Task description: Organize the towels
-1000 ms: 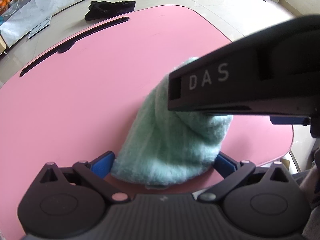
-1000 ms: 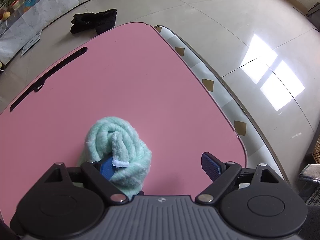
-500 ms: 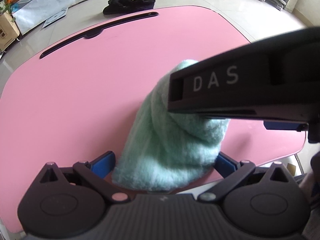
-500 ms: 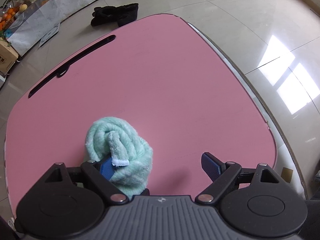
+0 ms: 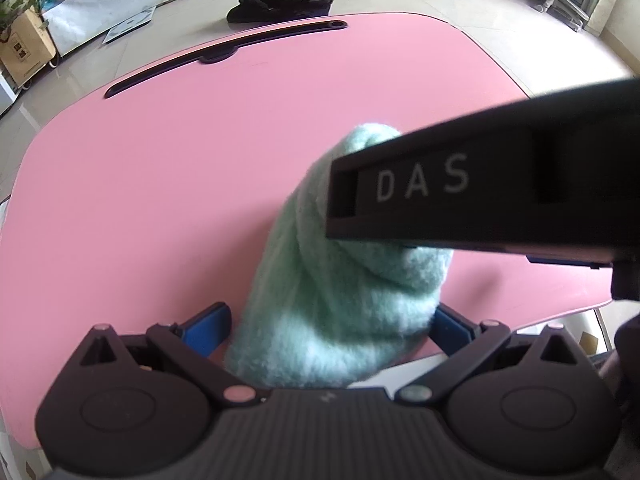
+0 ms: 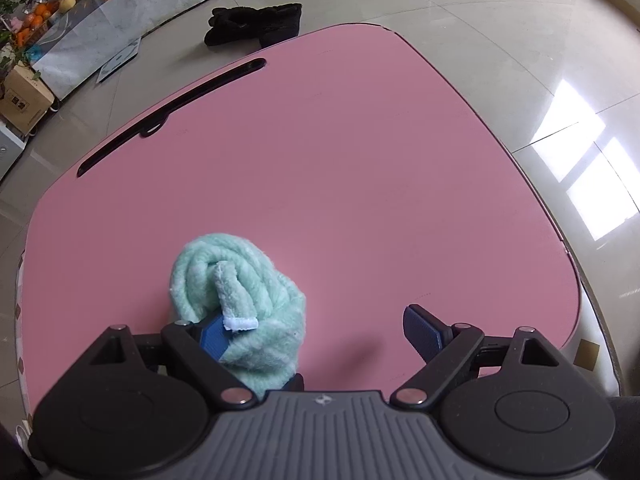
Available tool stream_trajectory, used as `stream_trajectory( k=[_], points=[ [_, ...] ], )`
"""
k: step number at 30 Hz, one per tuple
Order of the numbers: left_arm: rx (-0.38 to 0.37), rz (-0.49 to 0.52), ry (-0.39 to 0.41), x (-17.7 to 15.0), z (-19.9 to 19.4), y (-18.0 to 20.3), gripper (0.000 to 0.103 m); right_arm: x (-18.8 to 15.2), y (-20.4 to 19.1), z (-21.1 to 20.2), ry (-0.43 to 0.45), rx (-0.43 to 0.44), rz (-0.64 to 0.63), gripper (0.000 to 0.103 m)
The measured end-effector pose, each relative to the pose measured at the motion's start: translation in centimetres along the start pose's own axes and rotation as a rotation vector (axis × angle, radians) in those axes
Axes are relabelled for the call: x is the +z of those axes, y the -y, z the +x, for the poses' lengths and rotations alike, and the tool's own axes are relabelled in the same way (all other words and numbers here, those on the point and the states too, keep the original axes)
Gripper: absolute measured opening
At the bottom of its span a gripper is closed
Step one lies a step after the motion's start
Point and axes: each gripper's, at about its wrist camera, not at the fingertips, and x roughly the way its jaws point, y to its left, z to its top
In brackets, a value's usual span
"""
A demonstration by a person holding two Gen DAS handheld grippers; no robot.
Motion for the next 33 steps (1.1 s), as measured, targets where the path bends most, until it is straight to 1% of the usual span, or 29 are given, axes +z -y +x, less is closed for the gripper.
stream_trajectory(
  k=[12,33],
  points=[
    [0.017,-0.043,-0.006,-0.9,-0.5,-1.9,0.103,-0.9,-2.1,0.0,0.004,0.023,-0.065,0.087],
    [0.041,-0.108,-0.008,-2.4,-1.7,-5.3,0.103,-2.0,-5.6,0.5,-0.009,0.070,-0.142,0.087]
  ],
)
